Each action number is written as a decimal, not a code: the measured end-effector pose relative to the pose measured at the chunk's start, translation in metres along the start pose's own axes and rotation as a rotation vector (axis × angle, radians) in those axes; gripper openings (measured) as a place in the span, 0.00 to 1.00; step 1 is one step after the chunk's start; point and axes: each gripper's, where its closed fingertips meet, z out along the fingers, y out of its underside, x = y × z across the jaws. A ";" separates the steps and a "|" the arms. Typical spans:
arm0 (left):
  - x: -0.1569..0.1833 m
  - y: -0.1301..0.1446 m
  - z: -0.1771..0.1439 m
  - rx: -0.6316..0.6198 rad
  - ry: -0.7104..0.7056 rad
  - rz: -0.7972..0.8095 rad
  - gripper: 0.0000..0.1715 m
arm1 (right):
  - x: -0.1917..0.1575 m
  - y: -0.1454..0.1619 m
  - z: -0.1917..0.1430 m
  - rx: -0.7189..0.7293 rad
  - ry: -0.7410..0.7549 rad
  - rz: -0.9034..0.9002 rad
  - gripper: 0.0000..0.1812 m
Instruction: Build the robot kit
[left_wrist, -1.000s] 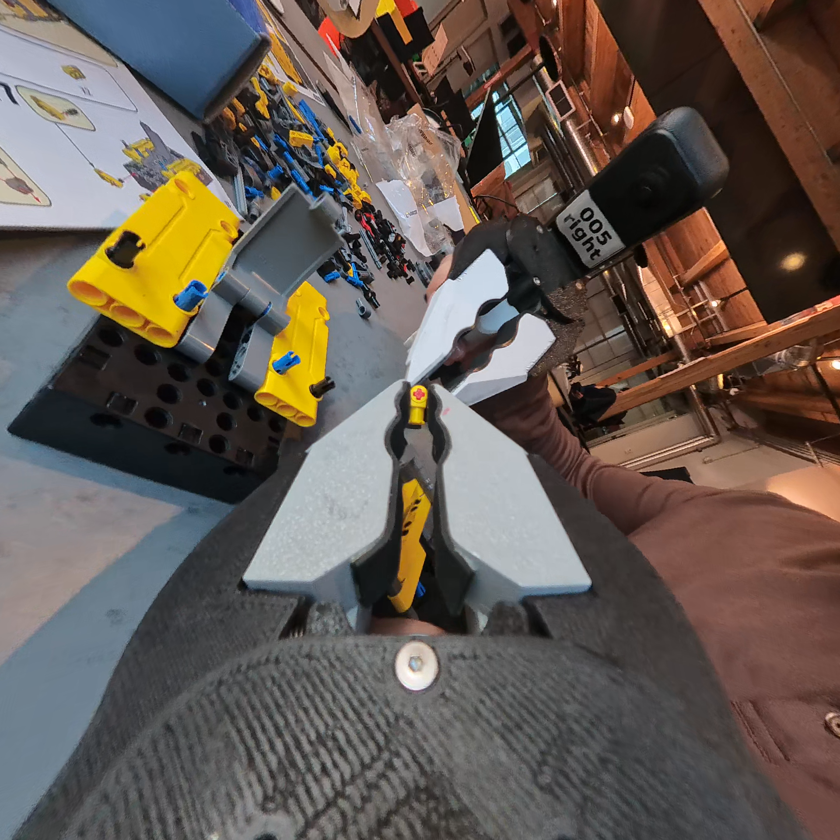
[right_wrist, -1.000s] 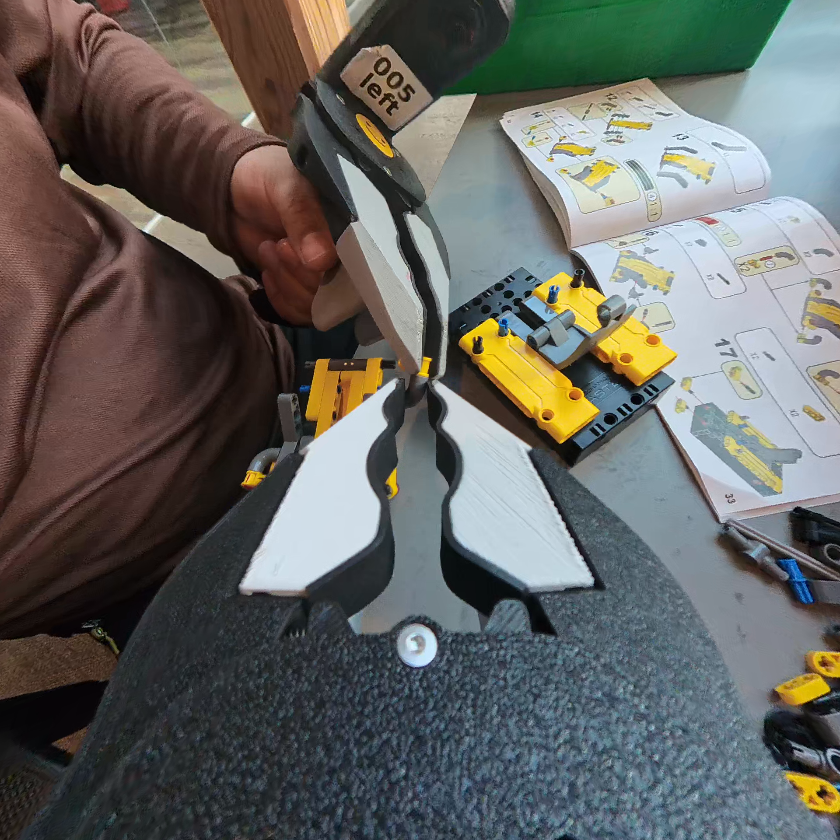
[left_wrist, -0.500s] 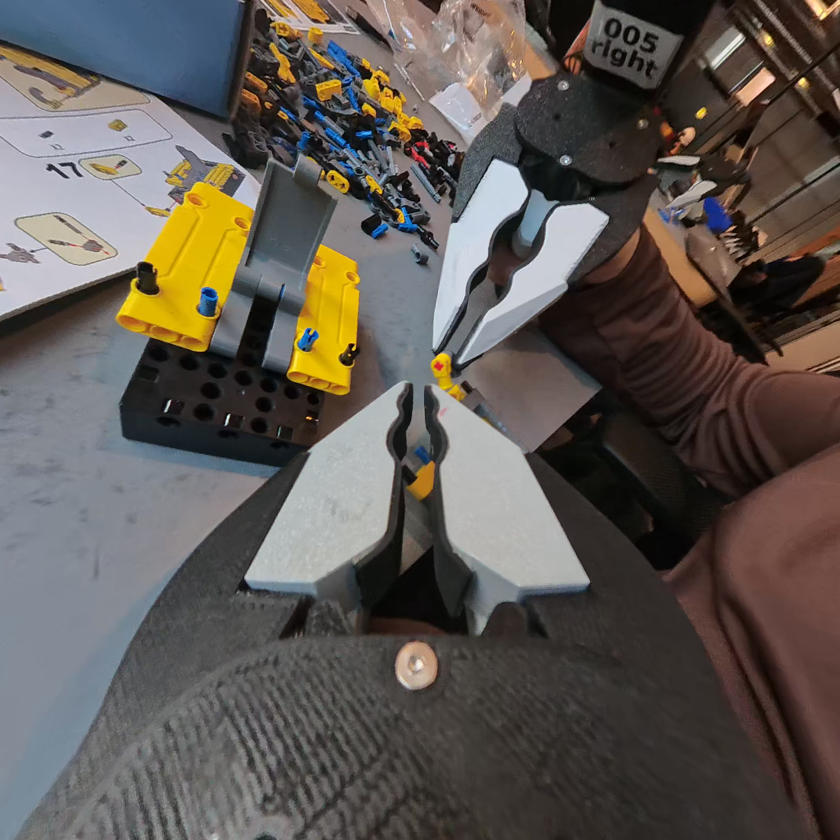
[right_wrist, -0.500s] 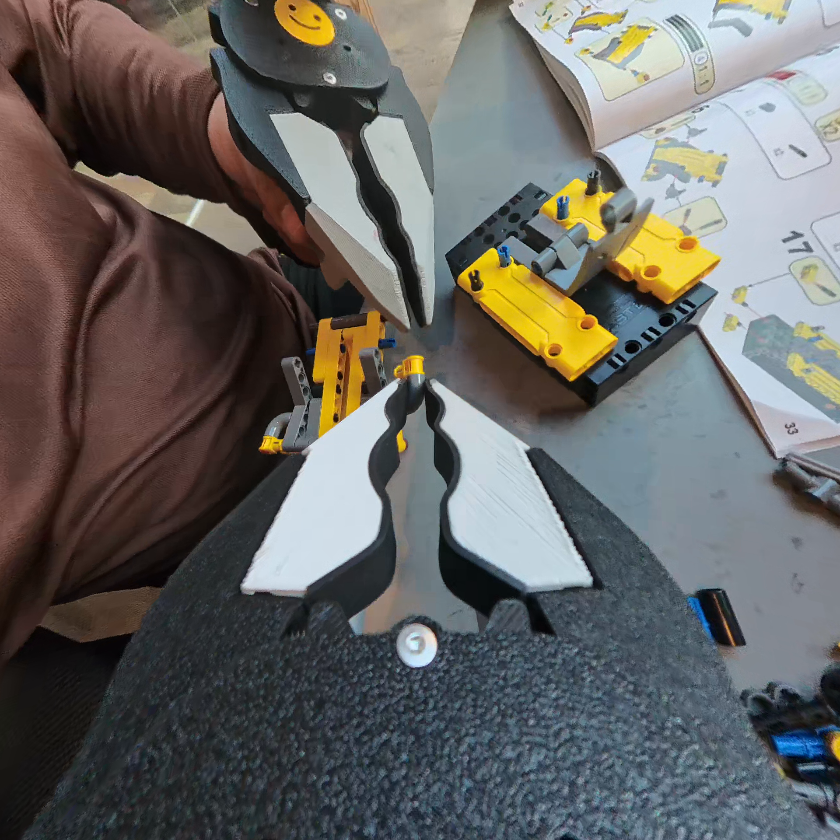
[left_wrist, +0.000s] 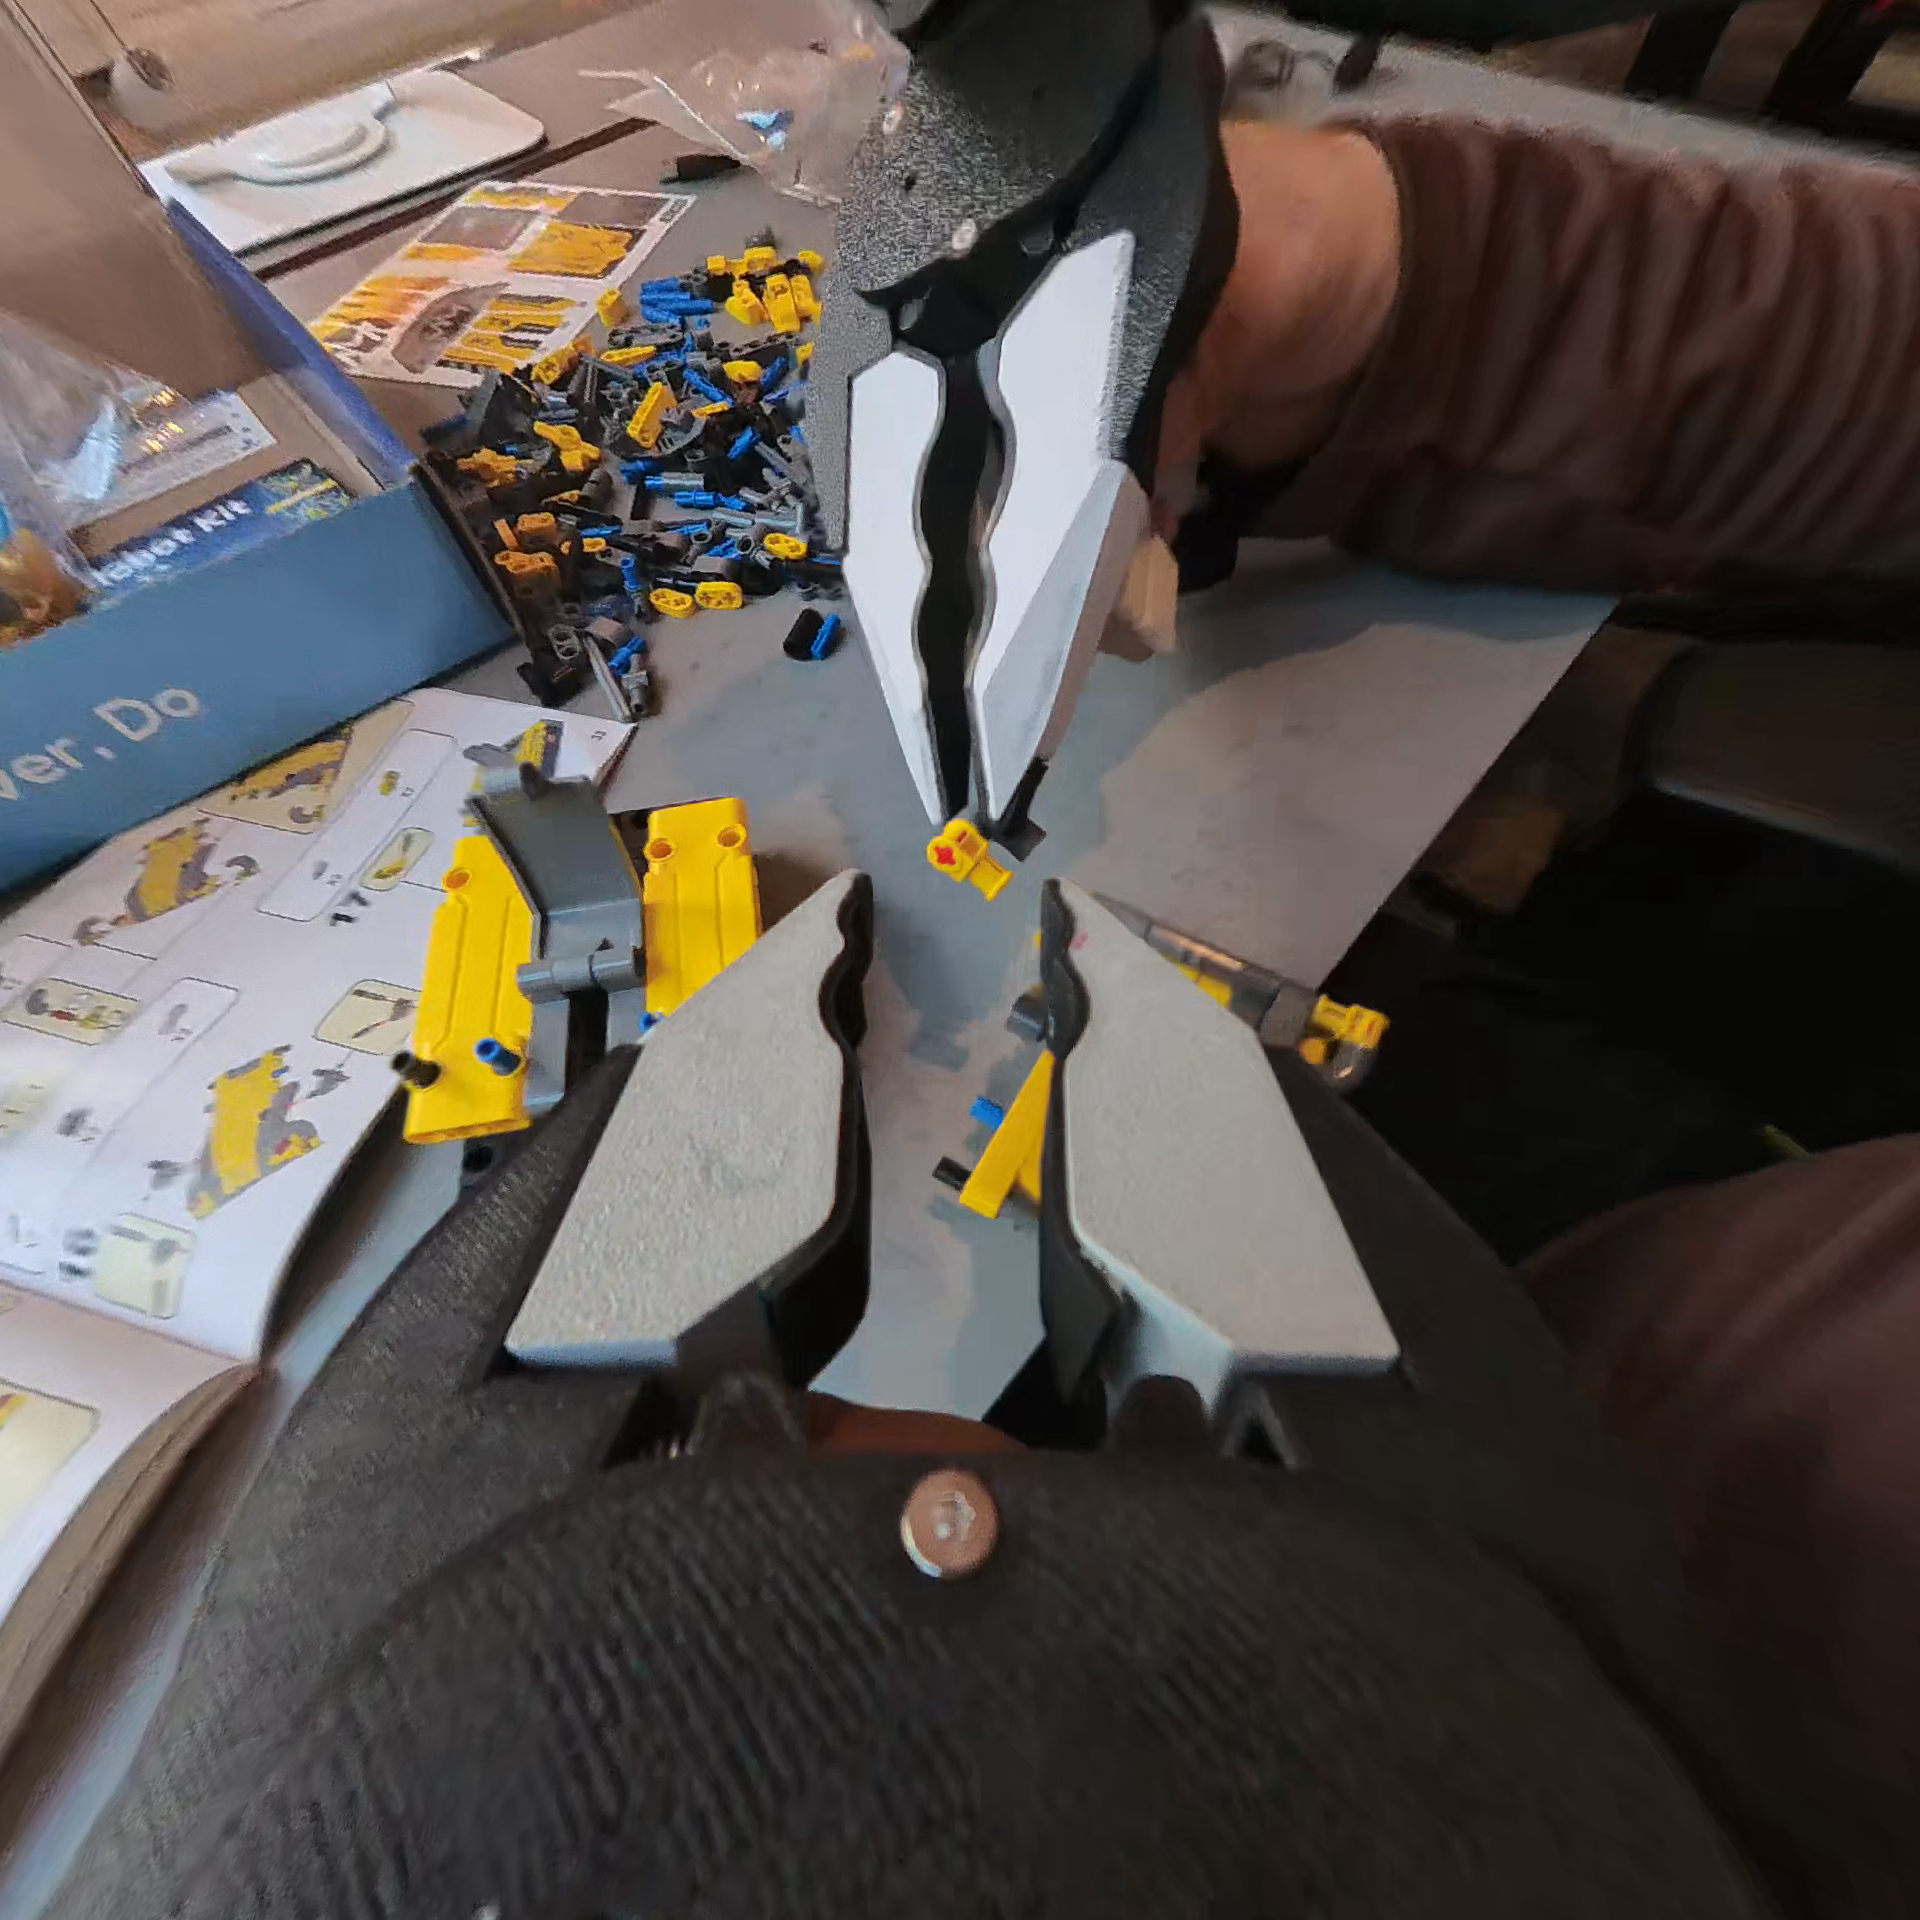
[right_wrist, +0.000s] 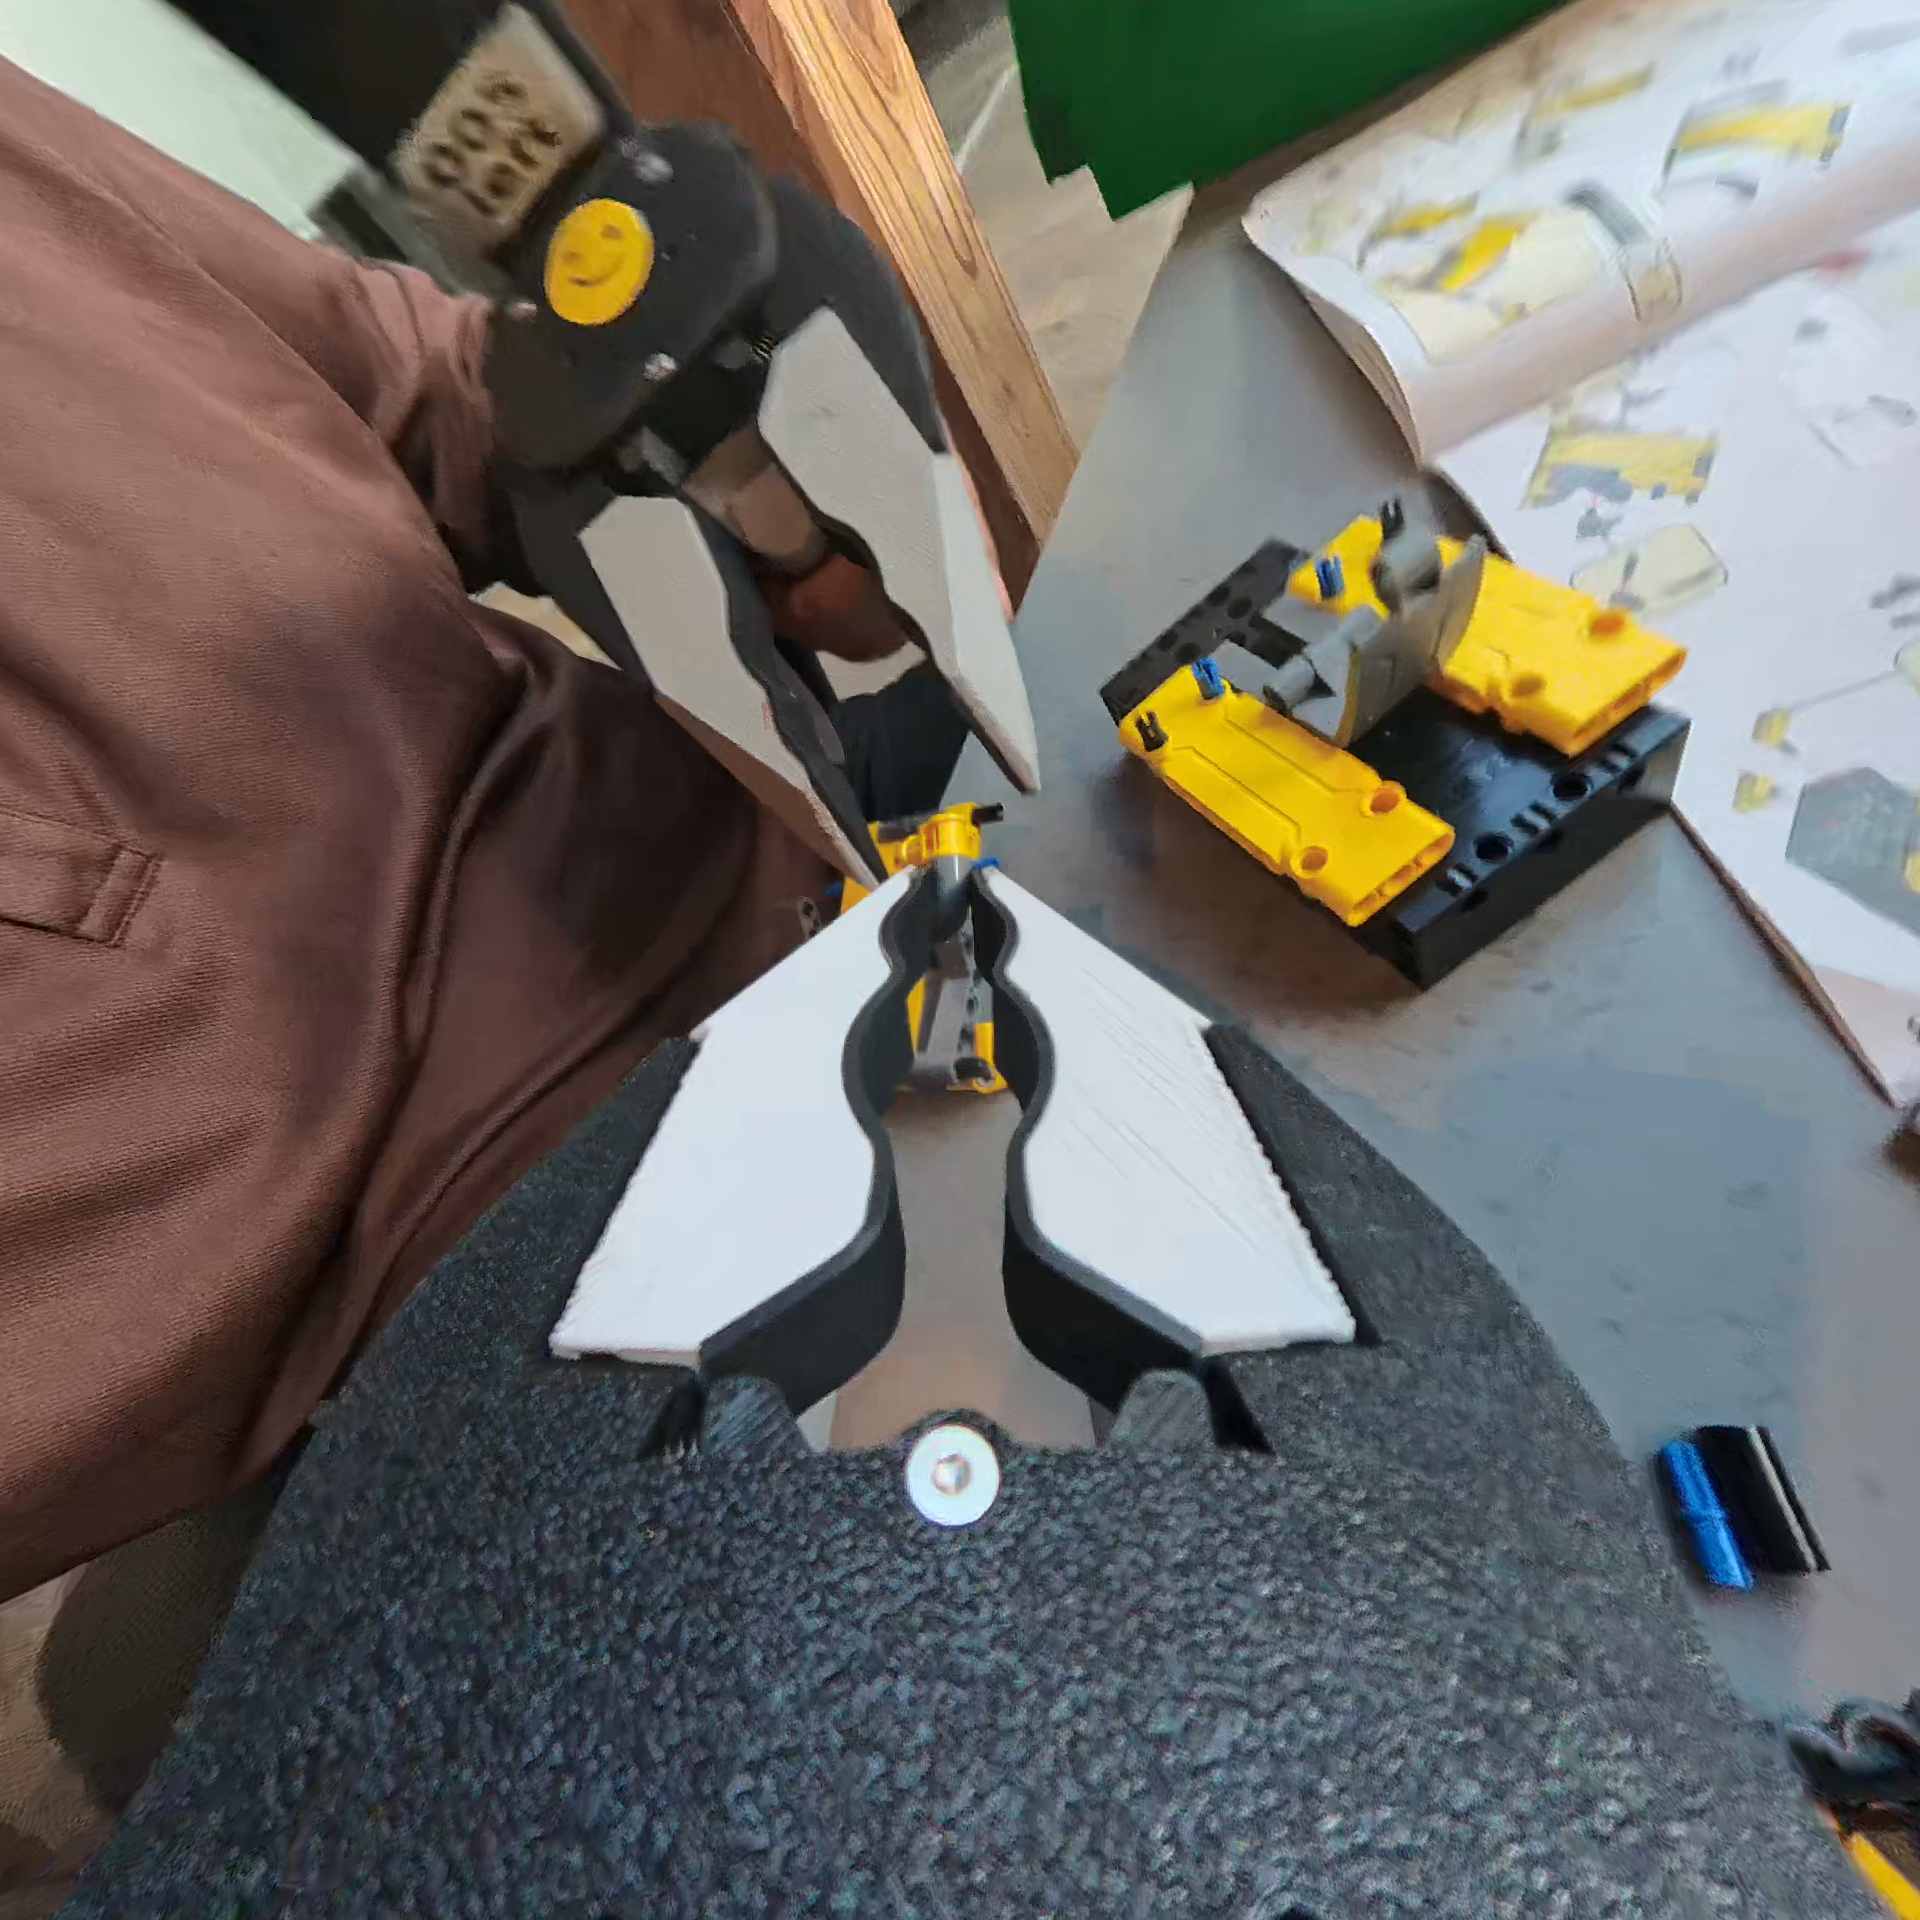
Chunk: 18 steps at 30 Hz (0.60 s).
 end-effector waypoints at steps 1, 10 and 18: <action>0.002 -0.005 -0.001 0.025 0.041 -0.076 0.18 | -0.005 -0.009 -0.003 0.048 -0.017 -0.040 0.04; 0.008 -0.054 -0.017 0.366 0.370 -0.640 0.12 | -0.032 -0.055 -0.025 0.357 0.015 -0.354 0.04; 0.003 -0.070 -0.019 0.473 0.182 -0.465 0.08 | -0.031 -0.063 -0.027 0.442 0.027 -0.359 0.04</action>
